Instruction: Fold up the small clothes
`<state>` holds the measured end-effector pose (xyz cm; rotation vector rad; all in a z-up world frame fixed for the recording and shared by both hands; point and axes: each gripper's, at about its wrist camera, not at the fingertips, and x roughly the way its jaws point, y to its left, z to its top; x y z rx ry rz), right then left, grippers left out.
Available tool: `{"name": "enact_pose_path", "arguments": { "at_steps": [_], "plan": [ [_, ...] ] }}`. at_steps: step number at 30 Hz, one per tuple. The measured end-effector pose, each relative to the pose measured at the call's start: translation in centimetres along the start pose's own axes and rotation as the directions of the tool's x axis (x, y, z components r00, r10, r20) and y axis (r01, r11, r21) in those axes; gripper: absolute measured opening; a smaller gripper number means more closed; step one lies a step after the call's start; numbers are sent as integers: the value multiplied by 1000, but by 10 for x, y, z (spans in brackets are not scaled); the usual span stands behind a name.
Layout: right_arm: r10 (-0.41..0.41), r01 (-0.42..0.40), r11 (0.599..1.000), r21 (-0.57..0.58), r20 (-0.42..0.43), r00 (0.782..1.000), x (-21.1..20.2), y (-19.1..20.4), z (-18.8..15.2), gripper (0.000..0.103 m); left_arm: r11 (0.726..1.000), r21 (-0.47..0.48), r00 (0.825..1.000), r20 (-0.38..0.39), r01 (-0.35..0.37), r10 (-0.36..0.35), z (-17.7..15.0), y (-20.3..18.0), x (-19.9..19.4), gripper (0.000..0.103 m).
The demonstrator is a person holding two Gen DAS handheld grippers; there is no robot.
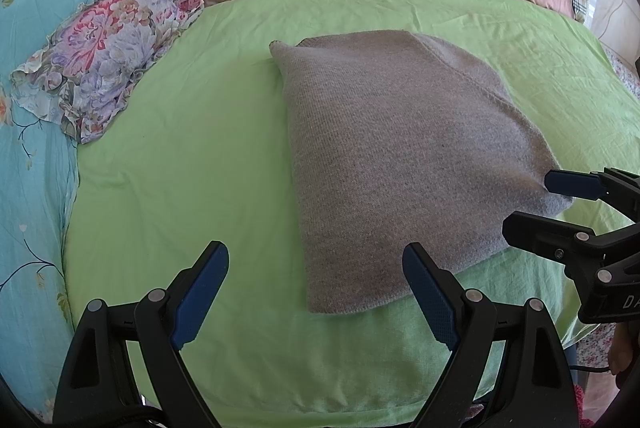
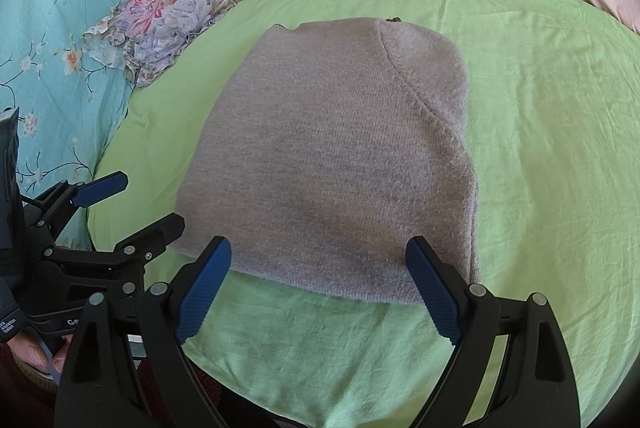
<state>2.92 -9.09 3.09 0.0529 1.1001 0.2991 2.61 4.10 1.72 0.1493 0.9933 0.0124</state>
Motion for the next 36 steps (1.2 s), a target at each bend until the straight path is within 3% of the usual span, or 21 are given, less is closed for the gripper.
{"name": "enact_pose_path", "arguments": {
  "at_steps": [36],
  "plan": [
    [10,-10,1000,0,6,1000,-1,-5,4,89,1000,10,1000,8,-3,3,4,1,-1,89]
  ]
}}
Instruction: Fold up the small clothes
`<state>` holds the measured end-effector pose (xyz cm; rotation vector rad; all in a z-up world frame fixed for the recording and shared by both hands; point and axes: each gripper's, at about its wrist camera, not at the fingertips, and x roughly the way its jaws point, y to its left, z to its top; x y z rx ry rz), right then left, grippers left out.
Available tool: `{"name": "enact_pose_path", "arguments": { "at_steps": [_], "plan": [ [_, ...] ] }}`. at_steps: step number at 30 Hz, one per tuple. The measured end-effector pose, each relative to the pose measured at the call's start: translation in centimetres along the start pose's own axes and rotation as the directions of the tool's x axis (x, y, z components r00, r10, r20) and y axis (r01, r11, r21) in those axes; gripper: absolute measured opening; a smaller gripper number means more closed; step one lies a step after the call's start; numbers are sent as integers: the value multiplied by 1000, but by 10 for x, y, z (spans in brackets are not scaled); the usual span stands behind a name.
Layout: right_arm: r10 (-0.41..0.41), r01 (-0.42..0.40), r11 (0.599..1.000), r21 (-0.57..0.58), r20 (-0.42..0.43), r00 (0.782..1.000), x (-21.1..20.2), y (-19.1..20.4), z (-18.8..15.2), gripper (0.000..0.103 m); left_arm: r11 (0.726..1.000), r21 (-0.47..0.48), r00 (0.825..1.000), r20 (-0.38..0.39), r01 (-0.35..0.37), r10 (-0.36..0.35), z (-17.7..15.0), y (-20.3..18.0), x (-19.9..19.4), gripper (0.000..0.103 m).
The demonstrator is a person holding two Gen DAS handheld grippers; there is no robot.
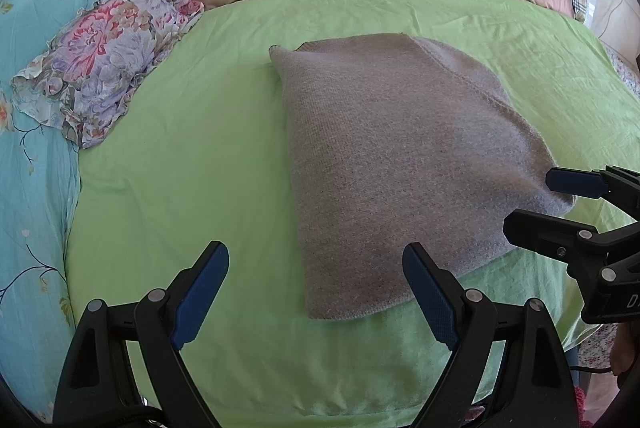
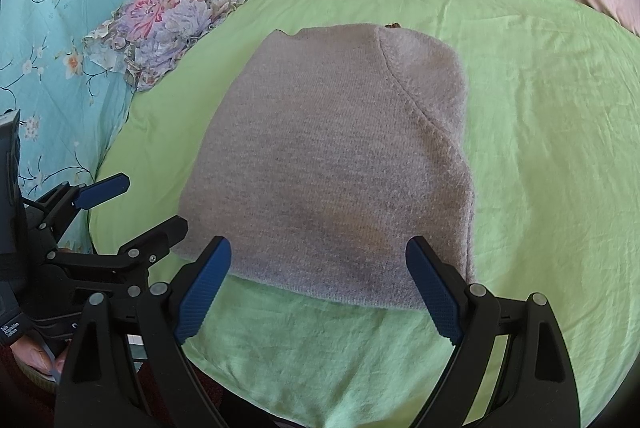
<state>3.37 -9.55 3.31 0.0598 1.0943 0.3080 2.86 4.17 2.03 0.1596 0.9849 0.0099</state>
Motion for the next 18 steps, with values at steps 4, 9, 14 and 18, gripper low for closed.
{"name": "enact_pose_path", "arguments": {
  "at_steps": [4,9,14,18],
  "plan": [
    [0,0,1000,-1,1,1000,0,-1,0,89,1000,0,1000,0,0,0,0,0,0,89],
    [0,0,1000,3,5,1000,-1,-2,1,89,1000,2,1000,2,0,0,1,2,0,89],
    [-2,2,1000,6,10,1000,-2,-1,2,89,1000,1,1000,2,-2,2,2,2,0,89],
    [1,-1,1000,10,13,1000,-2,-1,2,89,1000,3,1000,4,-1,1,3,2,0,89]
  ]
}}
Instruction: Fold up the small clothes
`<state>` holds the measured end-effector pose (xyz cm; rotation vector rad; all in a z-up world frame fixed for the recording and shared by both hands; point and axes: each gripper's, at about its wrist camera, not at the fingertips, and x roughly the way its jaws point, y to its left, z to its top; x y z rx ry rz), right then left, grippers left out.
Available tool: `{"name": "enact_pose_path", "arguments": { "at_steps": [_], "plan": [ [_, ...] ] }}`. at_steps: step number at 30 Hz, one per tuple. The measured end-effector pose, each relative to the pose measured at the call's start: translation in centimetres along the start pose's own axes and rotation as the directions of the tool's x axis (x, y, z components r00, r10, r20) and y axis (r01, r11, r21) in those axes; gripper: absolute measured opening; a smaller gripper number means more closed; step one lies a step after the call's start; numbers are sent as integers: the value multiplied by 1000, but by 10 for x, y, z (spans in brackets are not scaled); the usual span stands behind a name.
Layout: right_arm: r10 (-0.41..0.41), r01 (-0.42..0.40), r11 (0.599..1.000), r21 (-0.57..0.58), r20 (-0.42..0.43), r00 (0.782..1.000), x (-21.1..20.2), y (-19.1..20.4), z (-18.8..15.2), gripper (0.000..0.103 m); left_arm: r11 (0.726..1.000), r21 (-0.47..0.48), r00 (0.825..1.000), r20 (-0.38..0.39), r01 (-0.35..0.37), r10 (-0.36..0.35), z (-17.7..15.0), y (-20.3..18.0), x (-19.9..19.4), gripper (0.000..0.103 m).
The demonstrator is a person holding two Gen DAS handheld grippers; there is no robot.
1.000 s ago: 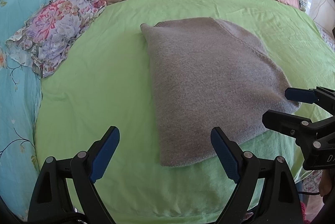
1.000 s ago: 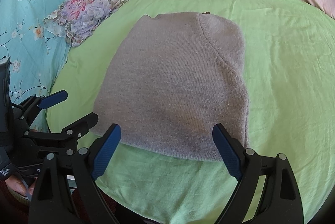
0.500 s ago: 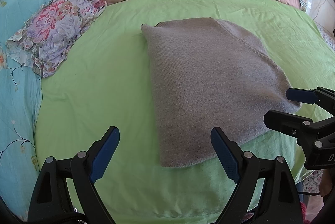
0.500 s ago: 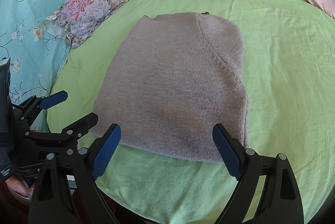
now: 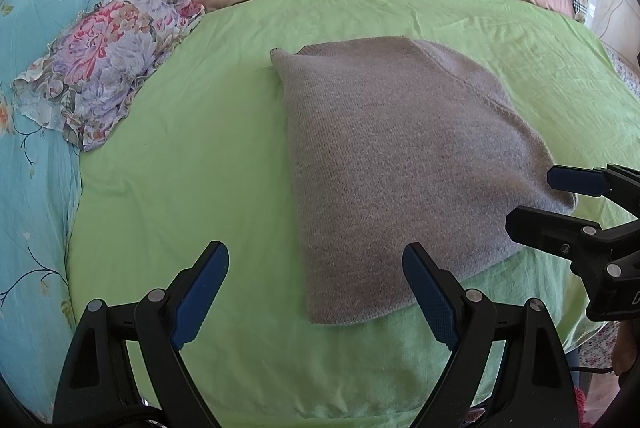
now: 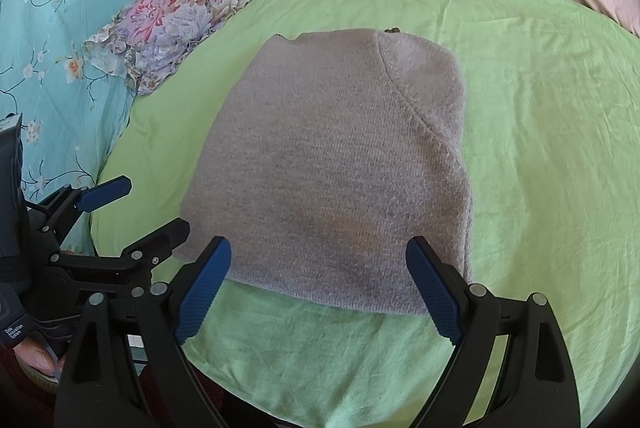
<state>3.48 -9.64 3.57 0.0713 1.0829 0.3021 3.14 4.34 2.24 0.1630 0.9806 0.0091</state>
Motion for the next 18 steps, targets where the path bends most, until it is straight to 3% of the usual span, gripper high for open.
{"name": "enact_pose_path", "arguments": {
  "at_steps": [18],
  "plan": [
    [1,-1,1000,5,10,1000,-1,2,5,89,1000,2,1000,8,-3,3,6,-1,1,89]
  ]
}}
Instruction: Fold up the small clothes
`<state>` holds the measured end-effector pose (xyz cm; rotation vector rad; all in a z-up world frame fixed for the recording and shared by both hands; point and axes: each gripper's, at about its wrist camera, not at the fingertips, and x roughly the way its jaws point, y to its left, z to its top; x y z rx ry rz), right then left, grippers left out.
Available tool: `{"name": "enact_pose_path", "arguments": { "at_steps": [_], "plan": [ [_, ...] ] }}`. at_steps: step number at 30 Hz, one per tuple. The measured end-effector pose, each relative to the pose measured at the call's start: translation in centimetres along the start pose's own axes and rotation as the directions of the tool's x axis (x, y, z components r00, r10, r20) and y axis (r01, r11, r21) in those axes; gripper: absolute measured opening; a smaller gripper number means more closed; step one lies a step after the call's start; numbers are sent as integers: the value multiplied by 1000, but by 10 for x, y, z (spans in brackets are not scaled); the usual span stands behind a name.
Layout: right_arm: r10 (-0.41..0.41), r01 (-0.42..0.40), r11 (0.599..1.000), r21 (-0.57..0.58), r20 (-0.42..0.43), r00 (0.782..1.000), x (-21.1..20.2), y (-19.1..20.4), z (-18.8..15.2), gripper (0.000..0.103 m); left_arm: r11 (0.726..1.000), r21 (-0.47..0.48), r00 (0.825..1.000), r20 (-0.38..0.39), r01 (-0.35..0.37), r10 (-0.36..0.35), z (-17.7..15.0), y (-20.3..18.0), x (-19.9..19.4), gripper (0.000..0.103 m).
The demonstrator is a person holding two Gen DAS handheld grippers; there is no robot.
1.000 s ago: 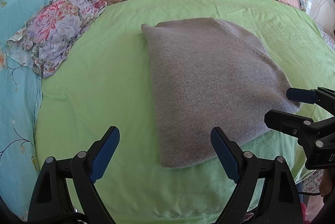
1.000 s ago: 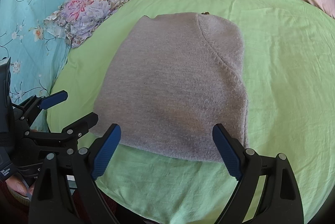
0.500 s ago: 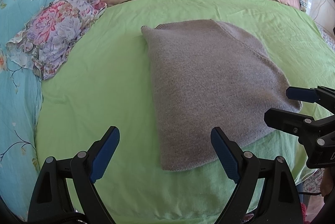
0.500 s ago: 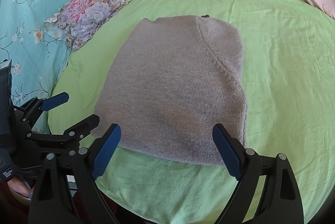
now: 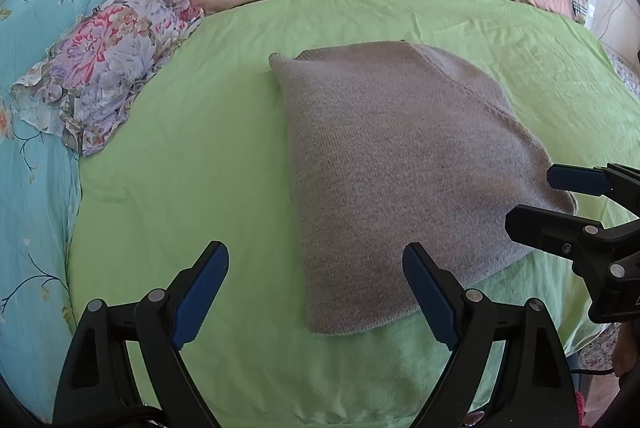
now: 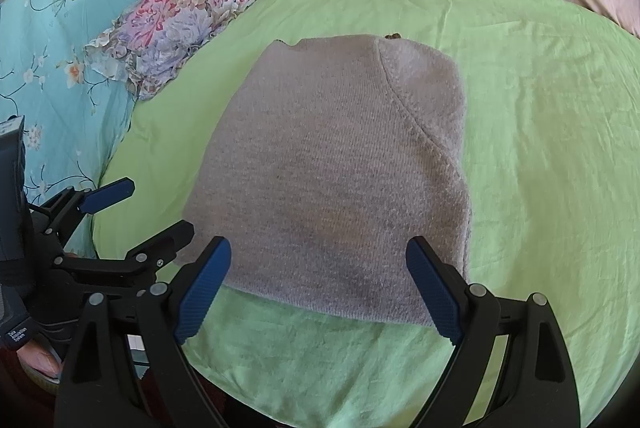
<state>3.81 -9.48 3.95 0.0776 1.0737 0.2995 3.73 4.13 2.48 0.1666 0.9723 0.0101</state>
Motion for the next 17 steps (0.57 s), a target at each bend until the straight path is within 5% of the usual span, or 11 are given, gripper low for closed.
{"name": "enact_pose_path", "arguments": {
  "at_steps": [17],
  "plan": [
    [-6,3,997,80,35,999,7,-33,21,89,996,-67,997,39,-66,69,31,32,18,89]
  ]
}}
